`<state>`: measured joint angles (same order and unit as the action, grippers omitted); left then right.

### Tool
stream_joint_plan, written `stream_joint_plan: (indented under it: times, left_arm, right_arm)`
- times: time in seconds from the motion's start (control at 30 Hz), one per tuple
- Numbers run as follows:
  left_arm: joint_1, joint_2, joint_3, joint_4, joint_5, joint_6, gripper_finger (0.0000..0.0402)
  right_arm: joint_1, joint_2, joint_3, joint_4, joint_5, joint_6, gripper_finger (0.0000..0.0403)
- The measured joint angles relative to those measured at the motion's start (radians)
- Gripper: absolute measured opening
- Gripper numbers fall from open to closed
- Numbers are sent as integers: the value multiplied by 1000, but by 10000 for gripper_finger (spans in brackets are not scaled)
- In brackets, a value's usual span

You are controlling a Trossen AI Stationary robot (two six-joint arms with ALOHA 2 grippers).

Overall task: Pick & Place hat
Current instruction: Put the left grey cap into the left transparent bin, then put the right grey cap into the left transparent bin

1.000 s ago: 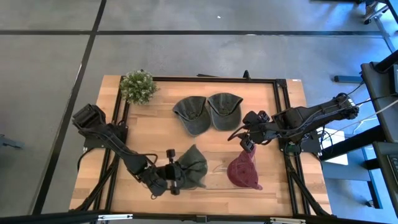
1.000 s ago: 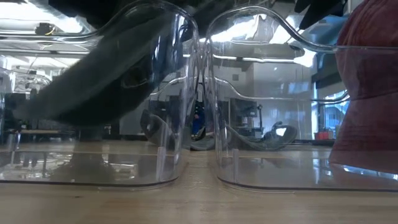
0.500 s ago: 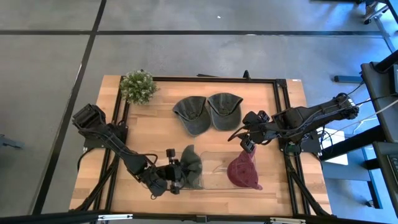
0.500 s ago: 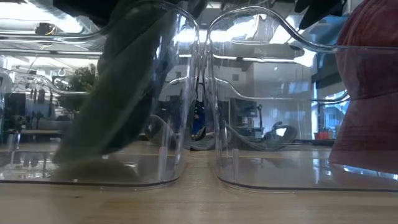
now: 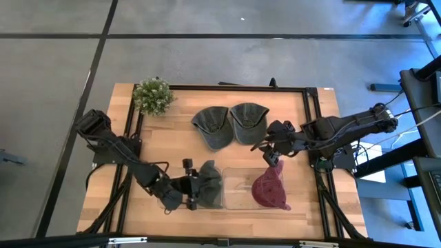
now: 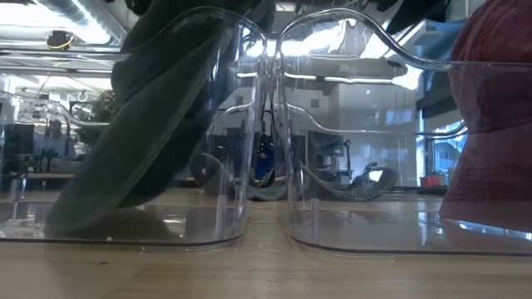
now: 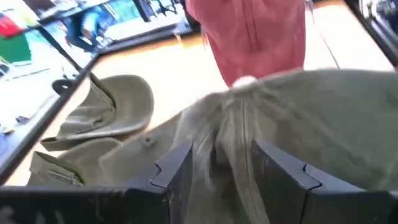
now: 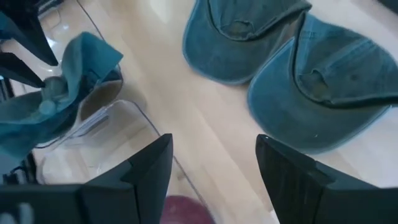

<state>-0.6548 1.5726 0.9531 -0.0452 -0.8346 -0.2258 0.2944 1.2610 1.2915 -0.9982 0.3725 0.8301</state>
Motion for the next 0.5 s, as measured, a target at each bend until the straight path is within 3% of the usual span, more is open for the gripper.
stream_joint_plan:
  times: [0.2,0.5]
  left_arm:
    - [12,-61,0,-13,-10,3,155]
    - [20,-358,0,-147,-7,4,154]
  right_arm:
    - [-62,0,0,2,-4,-13,232]
    - [-268,0,0,65,-87,-25,232]
